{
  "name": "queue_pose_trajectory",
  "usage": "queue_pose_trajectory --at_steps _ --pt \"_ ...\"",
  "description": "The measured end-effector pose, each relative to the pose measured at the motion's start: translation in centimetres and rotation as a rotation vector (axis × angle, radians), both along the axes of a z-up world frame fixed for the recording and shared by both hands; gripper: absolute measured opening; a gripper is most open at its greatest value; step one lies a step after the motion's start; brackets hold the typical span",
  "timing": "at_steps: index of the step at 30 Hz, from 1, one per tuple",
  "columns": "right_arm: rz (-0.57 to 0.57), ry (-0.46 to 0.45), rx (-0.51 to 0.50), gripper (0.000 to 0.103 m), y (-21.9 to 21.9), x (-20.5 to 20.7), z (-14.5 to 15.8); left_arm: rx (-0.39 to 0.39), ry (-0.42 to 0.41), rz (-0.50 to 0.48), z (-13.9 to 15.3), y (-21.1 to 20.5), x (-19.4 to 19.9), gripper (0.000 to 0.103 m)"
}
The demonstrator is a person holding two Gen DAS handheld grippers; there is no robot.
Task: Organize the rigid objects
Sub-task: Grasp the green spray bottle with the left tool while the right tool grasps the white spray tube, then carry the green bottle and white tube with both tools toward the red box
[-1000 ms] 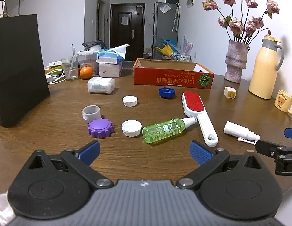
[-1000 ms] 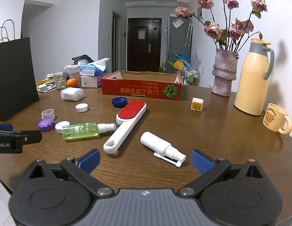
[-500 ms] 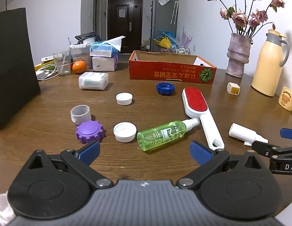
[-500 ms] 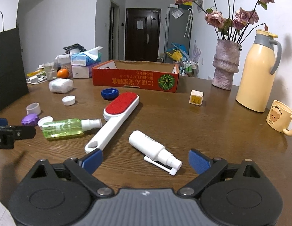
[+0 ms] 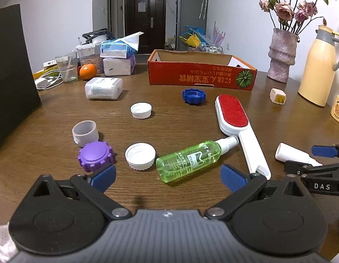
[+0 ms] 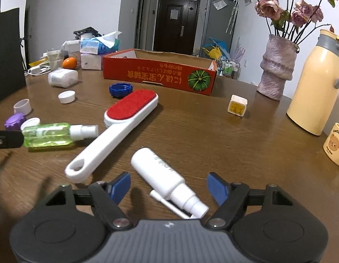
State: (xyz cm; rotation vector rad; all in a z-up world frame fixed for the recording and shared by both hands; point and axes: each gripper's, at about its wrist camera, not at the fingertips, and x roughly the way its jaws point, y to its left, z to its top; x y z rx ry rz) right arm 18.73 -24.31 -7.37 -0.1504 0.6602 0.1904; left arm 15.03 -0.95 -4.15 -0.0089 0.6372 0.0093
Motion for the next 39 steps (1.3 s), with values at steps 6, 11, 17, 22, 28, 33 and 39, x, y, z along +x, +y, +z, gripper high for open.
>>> queue_pose_trajectory --at_steps 6,11,17,22,28,33,39 --pt "0.032 0.032 0.026 0.068 -0.4 1.6 -0.7 0.007 0.010 -0.002 -0.3 -0.2 1.0 0.103" --pt "0.049 0.035 0.049 0.058 -0.5 1.8 -0.7 0.009 0.016 -0.001 -0.5 -0.3 1.5 0.103" --pt "0.060 0.034 0.126 0.030 -1.4 1.8 -0.8 0.009 0.028 -0.001 -0.9 -0.2 2.1 0.103" --pt "0.049 0.025 0.165 0.027 -1.9 2.0 -0.8 0.032 0.020 -0.015 -0.9 -0.2 2.7 0.103" --pt "0.011 -0.022 0.192 0.027 -2.5 1.9 -0.5 0.070 0.011 -0.071 -0.9 -0.7 4.0 0.103" --pt "-0.013 -0.038 0.212 0.027 -2.7 2.1 -0.4 0.118 0.033 -0.140 -1.5 -1.8 5.5 0.103" --pt "-0.030 -0.051 0.226 0.027 -2.8 2.3 -0.4 0.158 0.010 -0.185 -2.4 -2.8 6.5 0.103"
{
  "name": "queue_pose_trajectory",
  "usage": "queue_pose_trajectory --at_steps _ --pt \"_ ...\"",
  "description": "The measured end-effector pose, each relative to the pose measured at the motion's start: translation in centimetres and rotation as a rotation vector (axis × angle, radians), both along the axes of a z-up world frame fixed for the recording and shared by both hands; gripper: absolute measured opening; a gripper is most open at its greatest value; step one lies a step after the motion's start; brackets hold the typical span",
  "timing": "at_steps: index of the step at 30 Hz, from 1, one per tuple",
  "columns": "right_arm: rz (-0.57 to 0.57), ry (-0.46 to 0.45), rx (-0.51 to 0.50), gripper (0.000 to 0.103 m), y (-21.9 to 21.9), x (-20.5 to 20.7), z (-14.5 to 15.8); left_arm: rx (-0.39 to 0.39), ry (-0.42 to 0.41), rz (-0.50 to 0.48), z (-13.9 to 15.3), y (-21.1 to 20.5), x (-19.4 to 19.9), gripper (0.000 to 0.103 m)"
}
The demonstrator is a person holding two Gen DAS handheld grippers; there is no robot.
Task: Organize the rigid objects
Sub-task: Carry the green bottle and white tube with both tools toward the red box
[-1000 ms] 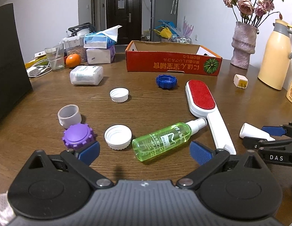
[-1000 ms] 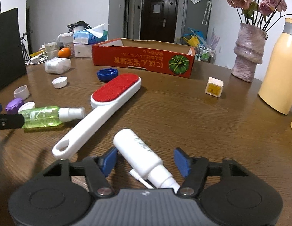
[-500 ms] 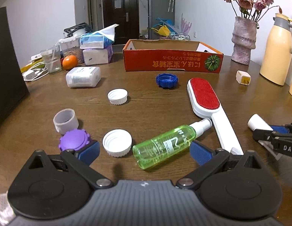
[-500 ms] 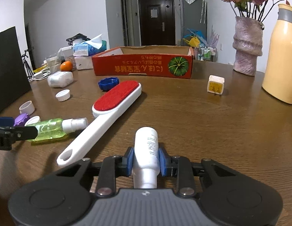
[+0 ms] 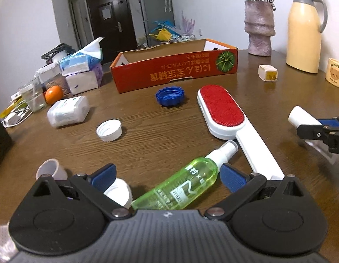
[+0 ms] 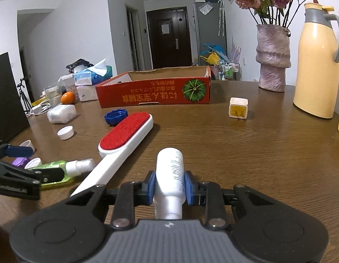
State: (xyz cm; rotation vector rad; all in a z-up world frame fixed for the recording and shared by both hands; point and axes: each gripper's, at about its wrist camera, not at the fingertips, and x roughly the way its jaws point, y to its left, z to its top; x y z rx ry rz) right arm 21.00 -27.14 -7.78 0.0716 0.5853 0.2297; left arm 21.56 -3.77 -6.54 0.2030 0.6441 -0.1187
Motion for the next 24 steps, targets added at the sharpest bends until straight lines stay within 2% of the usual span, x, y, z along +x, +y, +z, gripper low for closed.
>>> queue_pose_trajectory --at_steps 4,6,7,8,12,15,17,20,24 --pt "0.001 0.002 0.006 0.027 -0.03 -0.05 -0.14 0.001 0.011 -0.023 -0.29 -0.19 0.55 0.095" --pt "0.000 0.001 0.008 0.027 -0.03 -0.06 -0.17 -0.005 0.017 -0.035 -0.35 -0.25 0.62 0.083" --pt "0.001 0.001 0.010 0.027 -0.04 -0.10 -0.19 -0.010 0.024 -0.043 -0.44 -0.25 0.67 0.072" --pt "0.002 0.001 0.011 0.027 -0.04 -0.13 -0.20 -0.015 0.035 -0.051 -0.59 -0.25 0.79 0.067" --pt "0.002 0.002 0.014 0.027 -0.06 -0.13 -0.24 -0.025 0.039 -0.063 -0.76 -0.22 0.78 0.062" --pt "0.001 0.004 0.020 0.027 -0.06 -0.15 -0.25 -0.034 0.040 -0.078 -0.80 -0.30 0.65 0.054" --pt "0.001 0.004 0.021 0.027 -0.03 -0.16 -0.24 -0.060 0.050 -0.090 -0.79 -0.16 0.66 0.042" --pt "-0.003 0.005 0.024 0.027 -0.08 -0.15 -0.24 -0.098 0.066 -0.094 -0.75 -0.06 0.59 0.032" --pt "-0.008 0.003 0.035 0.027 -0.23 -0.16 -0.26 -0.117 0.068 -0.093 -0.70 -0.30 0.17 0.032"
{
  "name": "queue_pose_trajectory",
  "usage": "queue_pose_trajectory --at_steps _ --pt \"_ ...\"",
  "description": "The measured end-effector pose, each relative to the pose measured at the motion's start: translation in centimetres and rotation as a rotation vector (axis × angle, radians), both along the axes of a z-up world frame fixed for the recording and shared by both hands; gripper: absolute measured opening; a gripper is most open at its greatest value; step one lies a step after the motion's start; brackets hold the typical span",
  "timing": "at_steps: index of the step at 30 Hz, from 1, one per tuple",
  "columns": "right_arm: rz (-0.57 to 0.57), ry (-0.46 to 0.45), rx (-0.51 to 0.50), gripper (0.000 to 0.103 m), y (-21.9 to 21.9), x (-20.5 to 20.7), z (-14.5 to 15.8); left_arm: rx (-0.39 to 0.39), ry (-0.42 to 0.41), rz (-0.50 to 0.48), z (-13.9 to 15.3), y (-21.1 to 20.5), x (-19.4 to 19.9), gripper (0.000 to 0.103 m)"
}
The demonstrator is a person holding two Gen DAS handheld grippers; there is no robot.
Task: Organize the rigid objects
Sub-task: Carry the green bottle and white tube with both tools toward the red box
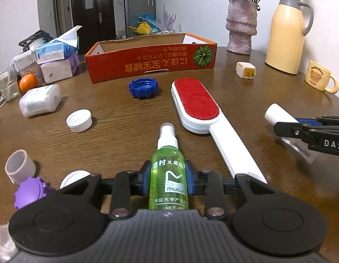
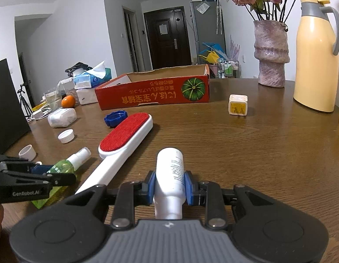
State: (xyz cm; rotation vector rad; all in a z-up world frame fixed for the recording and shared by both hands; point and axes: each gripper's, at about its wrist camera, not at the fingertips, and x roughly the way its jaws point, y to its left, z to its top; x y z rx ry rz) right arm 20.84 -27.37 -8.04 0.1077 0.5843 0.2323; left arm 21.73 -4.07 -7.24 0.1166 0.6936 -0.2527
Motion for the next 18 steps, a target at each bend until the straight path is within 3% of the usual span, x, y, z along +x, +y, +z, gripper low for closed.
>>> queue_pose_trajectory --at_steps 18 --pt "-0.002 -0.035 0.008 0.027 0.4 -0.6 0.7 -0.040 -0.039 0.049 1.4 0.1 -1.5 0.032"
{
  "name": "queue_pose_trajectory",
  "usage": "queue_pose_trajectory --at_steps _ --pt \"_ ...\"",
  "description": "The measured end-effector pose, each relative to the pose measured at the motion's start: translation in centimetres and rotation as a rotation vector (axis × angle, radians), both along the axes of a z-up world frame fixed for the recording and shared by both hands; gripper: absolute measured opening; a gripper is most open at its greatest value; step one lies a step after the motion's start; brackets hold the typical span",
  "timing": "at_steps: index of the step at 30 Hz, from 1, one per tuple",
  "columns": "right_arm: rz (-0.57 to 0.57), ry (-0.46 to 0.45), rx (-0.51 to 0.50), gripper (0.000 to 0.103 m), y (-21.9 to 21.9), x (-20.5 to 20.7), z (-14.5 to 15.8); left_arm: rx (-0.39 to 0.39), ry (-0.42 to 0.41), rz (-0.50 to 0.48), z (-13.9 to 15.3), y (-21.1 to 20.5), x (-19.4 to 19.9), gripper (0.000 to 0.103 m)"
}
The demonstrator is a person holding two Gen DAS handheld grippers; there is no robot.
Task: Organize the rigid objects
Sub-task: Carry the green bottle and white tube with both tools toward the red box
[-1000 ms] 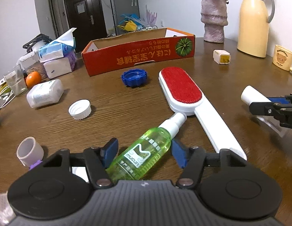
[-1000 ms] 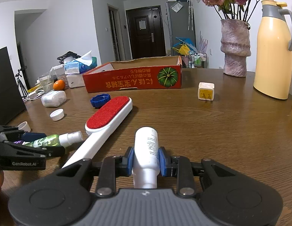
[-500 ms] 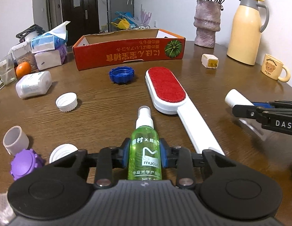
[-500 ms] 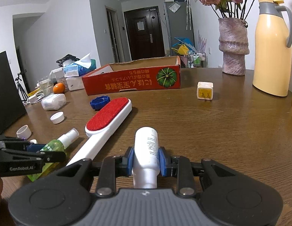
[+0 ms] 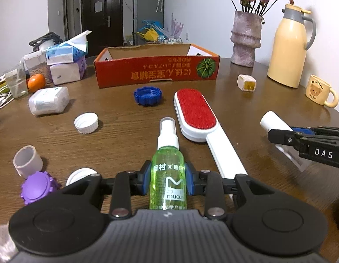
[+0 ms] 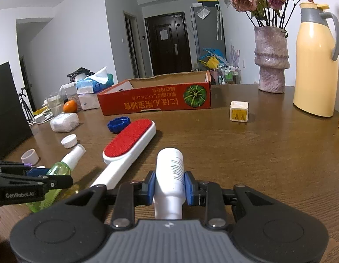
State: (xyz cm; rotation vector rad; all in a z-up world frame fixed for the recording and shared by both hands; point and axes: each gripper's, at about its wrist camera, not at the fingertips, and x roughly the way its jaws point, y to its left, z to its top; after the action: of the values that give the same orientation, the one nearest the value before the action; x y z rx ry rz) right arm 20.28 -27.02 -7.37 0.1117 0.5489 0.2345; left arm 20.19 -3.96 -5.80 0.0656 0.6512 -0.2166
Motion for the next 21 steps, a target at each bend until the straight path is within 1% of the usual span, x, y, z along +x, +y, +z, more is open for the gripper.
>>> queue_pose_trajectory --at_steps 11,21 --pt "-0.006 -0.044 0.011 0.027 0.6 -0.8 2.0 -0.012 -0.065 0.022 3.0 0.3 -0.9 0.032" --pt "0.004 -0.093 0.016 0.027 1.7 -0.3 4.5 -0.024 -0.094 0.040 5.3 1.1 0.4 0.032"
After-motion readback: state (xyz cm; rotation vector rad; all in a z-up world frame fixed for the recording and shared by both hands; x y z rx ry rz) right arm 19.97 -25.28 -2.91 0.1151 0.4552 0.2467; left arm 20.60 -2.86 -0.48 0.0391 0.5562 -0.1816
